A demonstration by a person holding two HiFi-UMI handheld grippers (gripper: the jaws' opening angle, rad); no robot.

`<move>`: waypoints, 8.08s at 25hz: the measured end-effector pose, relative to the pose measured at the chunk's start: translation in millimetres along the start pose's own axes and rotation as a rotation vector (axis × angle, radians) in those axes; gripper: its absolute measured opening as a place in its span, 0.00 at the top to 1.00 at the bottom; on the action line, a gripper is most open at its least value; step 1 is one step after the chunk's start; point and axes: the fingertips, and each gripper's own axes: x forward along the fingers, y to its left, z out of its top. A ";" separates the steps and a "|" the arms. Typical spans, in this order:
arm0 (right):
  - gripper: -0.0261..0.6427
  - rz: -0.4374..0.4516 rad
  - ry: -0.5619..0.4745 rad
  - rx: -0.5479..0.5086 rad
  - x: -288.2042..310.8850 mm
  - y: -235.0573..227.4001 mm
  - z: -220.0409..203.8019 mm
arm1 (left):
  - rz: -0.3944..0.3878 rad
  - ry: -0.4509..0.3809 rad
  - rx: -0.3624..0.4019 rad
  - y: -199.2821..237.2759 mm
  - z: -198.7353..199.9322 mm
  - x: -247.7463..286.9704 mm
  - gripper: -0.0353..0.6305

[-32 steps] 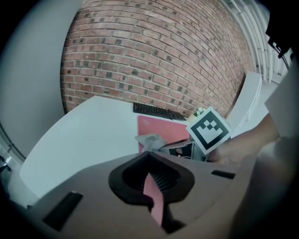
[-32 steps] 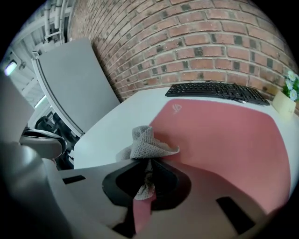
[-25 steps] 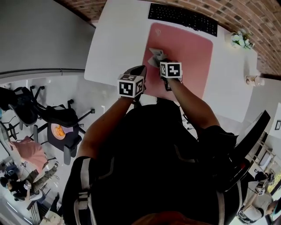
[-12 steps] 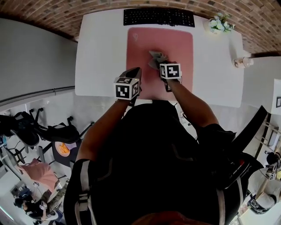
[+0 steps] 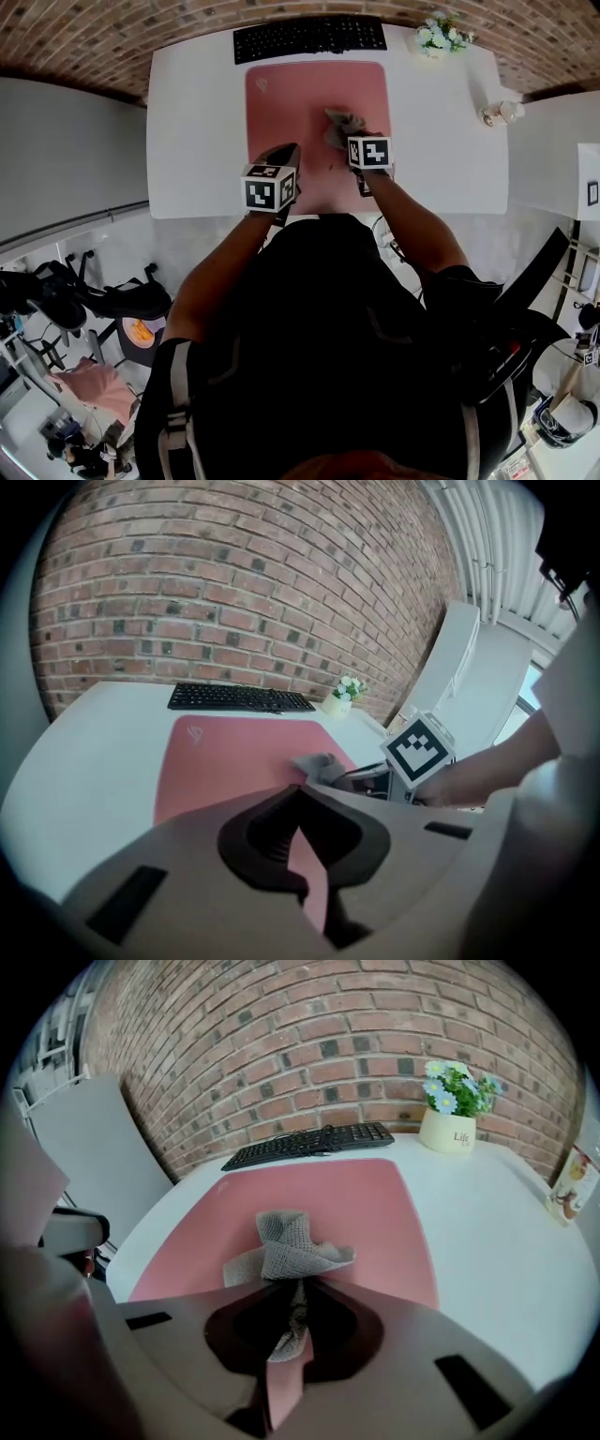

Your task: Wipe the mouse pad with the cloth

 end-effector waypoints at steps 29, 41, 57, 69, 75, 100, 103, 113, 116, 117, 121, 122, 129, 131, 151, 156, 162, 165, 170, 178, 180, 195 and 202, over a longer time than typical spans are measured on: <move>0.91 0.111 -0.136 -0.104 -28.0 47.6 65.3 | 0.137 -0.102 -0.121 51.0 12.3 -34.9 0.95; 0.91 0.339 -0.019 -0.193 63.6 202.5 89.4 | 0.281 -0.098 -0.210 117.4 2.8 -72.1 0.95; 0.91 0.281 0.020 -0.155 94.0 175.1 86.7 | 0.256 -0.059 -0.206 119.7 4.0 -51.7 0.95; 0.91 0.201 0.002 -0.040 80.7 111.6 85.0 | 0.172 -0.036 -0.124 90.2 20.1 -23.4 0.95; 0.91 0.154 -0.013 0.006 69.1 67.5 82.3 | 0.136 -0.027 -0.091 73.2 28.0 -5.6 0.95; 0.91 -0.051 -0.074 0.190 11.2 -83.0 59.1 | -0.033 0.035 0.048 -3.7 50.7 46.3 0.95; 0.91 -0.113 -0.079 0.164 -0.9 -106.3 58.2 | -0.043 0.032 0.049 -8.9 52.4 48.9 0.95; 0.91 0.008 -0.187 0.046 -22.6 -37.3 127.9 | 0.018 -0.018 -0.008 17.1 56.2 31.1 0.95; 0.91 0.118 -0.188 -0.007 -8.5 21.3 147.5 | 0.071 -0.039 -0.047 39.4 56.6 18.5 0.95; 0.91 0.147 -0.183 -0.024 -2.3 38.2 152.0 | 0.089 -0.047 -0.063 46.8 56.8 14.5 0.95; 0.91 0.231 -0.151 -0.092 26.6 98.2 161.9 | 0.148 -0.070 -0.117 75.8 53.8 -2.1 0.95; 0.91 0.249 -0.141 -0.110 33.9 112.2 162.5 | 0.163 -0.072 -0.128 83.0 51.7 -6.4 0.95; 0.91 0.343 -0.069 -0.185 87.7 189.9 163.5 | 0.260 -0.077 -0.190 129.7 41.6 -32.8 0.95; 0.91 0.347 -0.047 -0.180 103.4 198.9 161.9 | 0.277 -0.077 -0.202 137.2 38.8 -37.6 0.95; 0.91 0.254 -0.021 -0.123 131.5 160.1 163.9 | 0.244 -0.074 -0.185 149.0 64.7 -19.9 0.95; 0.91 0.223 -0.033 -0.086 125.4 131.0 164.8 | 0.221 -0.059 -0.166 137.7 68.3 -6.8 0.95; 0.91 0.187 -0.049 -0.046 115.5 96.2 165.6 | 0.183 -0.049 -0.139 116.5 75.9 10.8 0.95; 0.91 0.169 -0.056 -0.023 110.1 78.3 164.6 | 0.164 -0.044 -0.121 104.4 79.2 19.1 0.95; 0.91 0.138 -0.069 0.006 99.8 46.7 162.6 | 0.135 -0.035 -0.097 84.2 82.8 33.7 0.95; 0.91 0.070 -0.091 0.068 83.5 -11.4 157.7 | 0.097 -0.020 -0.063 55.8 84.5 52.2 0.95; 0.91 0.052 -0.091 0.084 79.3 -25.3 154.9 | 0.089 -0.020 -0.057 49.9 86.0 55.2 0.95; 0.91 -0.058 -0.133 0.200 44.5 -109.9 135.9 | 0.039 -0.006 -0.015 10.1 84.1 71.0 0.95; 0.91 -0.101 -0.164 0.230 26.9 -138.9 128.9 | 0.035 -0.018 -0.015 0.6 81.6 69.9 0.95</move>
